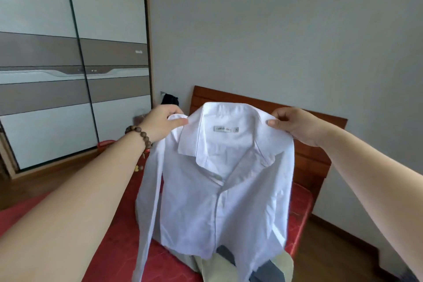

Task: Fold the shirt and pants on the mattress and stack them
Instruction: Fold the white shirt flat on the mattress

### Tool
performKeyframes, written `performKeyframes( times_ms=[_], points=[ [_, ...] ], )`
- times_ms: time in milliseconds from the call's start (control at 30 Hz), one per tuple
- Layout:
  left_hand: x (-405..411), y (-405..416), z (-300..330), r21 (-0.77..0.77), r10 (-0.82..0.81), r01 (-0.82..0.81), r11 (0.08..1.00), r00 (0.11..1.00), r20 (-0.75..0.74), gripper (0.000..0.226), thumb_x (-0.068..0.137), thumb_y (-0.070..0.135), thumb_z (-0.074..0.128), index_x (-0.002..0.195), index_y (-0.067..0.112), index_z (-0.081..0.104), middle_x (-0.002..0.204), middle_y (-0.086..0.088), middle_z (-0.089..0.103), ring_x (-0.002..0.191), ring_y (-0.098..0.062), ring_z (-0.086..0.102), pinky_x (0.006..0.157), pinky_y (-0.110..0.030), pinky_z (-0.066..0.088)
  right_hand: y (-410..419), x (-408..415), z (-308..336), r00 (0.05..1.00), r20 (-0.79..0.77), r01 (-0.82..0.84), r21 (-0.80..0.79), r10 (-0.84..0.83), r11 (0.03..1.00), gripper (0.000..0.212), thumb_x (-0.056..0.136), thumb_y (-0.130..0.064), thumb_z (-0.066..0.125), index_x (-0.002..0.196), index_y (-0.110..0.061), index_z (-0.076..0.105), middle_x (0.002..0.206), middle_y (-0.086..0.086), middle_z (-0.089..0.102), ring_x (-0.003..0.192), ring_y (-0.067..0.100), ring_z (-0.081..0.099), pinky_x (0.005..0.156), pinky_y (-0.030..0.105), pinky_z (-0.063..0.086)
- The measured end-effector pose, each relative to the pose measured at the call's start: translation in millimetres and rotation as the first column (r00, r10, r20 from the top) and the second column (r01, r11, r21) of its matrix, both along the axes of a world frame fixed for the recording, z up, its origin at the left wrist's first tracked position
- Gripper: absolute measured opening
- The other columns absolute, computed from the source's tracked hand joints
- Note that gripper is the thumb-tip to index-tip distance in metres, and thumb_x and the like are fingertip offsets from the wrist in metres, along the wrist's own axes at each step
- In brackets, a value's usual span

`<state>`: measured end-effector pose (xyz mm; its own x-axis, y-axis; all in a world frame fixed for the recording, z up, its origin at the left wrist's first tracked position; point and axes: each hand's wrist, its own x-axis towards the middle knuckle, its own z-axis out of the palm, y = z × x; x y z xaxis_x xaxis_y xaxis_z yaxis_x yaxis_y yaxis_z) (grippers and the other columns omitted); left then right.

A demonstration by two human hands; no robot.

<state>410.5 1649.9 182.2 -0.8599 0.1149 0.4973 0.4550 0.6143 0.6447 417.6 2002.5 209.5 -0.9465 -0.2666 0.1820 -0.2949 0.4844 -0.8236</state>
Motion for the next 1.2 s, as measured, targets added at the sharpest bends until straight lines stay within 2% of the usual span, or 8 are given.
performKeyframes(
  times_ms=[300, 433, 533, 633, 733, 833, 967, 1200],
  points=[
    [-7.5, 22.6, 7.7, -0.026, 0.063, -0.061, 0.998, 0.997, 0.053, 0.025, 0.098, 0.021, 0.050, 0.075, 0.015, 0.044, 0.069, 0.000, 0.041, 0.064, -0.015, 0.036, 0.059, -0.030, 0.029, 1.2, -0.7, 29.9, 0.932, -0.347, 0.183, 0.204, -0.104, 0.962, 0.037, 0.089, -0.030, 0.067, 0.063, -0.017, 0.043, 0.054, -0.010, 0.035, 0.043, 0.003, 0.031, 0.042, 0.016, 0.025],
    [-0.8, 24.5, 20.6, -0.062, -0.091, 0.097, 0.993, 0.991, 0.094, 0.025, 0.085, 0.033, 0.069, 0.084, 0.011, 0.057, 0.080, -0.005, 0.056, 0.076, -0.017, 0.050, 0.071, -0.029, 0.038, 20.0, 9.0, 45.7, 0.984, -0.176, 0.008, 0.247, 0.036, 0.969, 0.051, 0.086, -0.041, 0.068, 0.057, -0.021, 0.031, 0.058, -0.007, 0.027, 0.051, 0.011, 0.025, 0.047, 0.023, 0.021],
    [7.4, 16.8, 28.8, 0.031, -0.269, 0.268, 0.963, 0.947, 0.176, 0.044, 0.073, 0.038, 0.081, 0.095, 0.002, 0.067, 0.099, -0.023, 0.066, 0.091, -0.023, 0.061, 0.087, -0.037, 0.046, 40.0, 9.9, 49.4, 0.964, 0.014, -0.264, -0.024, 0.265, 0.964, 0.029, 0.090, -0.030, 0.065, 0.065, -0.017, 0.060, 0.065, -0.003, 0.056, 0.058, 0.012, 0.052, 0.054, 0.022, 0.043],
    [9.7, 23.7, 25.9, 0.249, -0.359, 0.310, 0.918, 0.915, 0.185, 0.027, 0.074, 0.024, 0.079, 0.091, 0.004, 0.071, 0.091, -0.012, 0.072, 0.086, -0.019, 0.066, 0.078, -0.030, 0.051, 38.4, 2.4, 29.5, 0.969, 0.046, -0.229, -0.215, 0.244, 0.949, 0.017, 0.085, -0.021, 0.066, 0.075, -0.008, 0.066, 0.071, 0.005, 0.062, 0.062, 0.018, 0.058, 0.056, 0.026, 0.043],
    [6.1, 36.1, 20.6, 0.061, -0.139, 0.136, 0.989, 0.989, 0.054, 0.031, 0.082, 0.017, 0.073, 0.067, 0.002, 0.052, 0.063, -0.001, 0.046, 0.064, -0.013, 0.044, 0.061, -0.026, 0.032, 27.8, -5.8, 13.3, 0.991, -0.134, -0.003, -0.006, 0.002, 1.000, 0.033, 0.087, -0.024, 0.070, 0.075, 0.003, 0.057, 0.065, 0.007, 0.044, 0.056, 0.017, 0.038, 0.053, 0.026, 0.028],
    [2.5, 46.6, 18.5, 0.195, -0.041, 0.058, 0.979, 0.995, -0.091, 0.036, 0.083, 0.018, 0.073, 0.064, 0.008, 0.045, 0.061, 0.002, 0.036, 0.058, -0.008, 0.033, 0.053, -0.023, 0.025, 26.4, -9.9, 13.9, 0.957, -0.280, 0.005, -0.251, -0.078, 0.968, 0.024, 0.083, -0.027, 0.073, 0.068, -0.011, 0.064, 0.059, -0.005, 0.055, 0.052, 0.008, 0.048, 0.051, 0.020, 0.039],
    [3.2, 68.1, 12.8, -0.027, -0.014, 0.011, 1.000, 0.996, -0.089, 0.047, 0.078, 0.018, 0.078, 0.058, 0.017, 0.035, 0.059, 0.005, 0.030, 0.053, -0.008, 0.026, 0.048, -0.021, 0.022, 11.3, -16.4, 0.1, 0.924, -0.342, 0.203, 0.062, -0.170, 0.977, 0.038, 0.079, -0.028, 0.078, 0.059, -0.010, 0.051, 0.052, -0.008, 0.044, 0.047, 0.006, 0.036, 0.050, 0.024, 0.029],
    [3.1, 56.8, 35.5, 0.062, -0.071, 0.076, 0.995, 0.994, -0.085, 0.040, 0.083, 0.019, 0.073, 0.061, 0.013, 0.040, 0.058, 0.010, 0.034, 0.050, -0.001, 0.029, 0.049, -0.015, 0.023, 17.9, -2.6, 32.6, 0.942, -0.336, 0.018, -0.009, -0.020, 1.000, 0.020, 0.086, -0.017, 0.071, 0.067, -0.021, 0.065, 0.053, -0.020, 0.054, 0.046, -0.005, 0.045, 0.048, 0.006, 0.035]
  ],
)
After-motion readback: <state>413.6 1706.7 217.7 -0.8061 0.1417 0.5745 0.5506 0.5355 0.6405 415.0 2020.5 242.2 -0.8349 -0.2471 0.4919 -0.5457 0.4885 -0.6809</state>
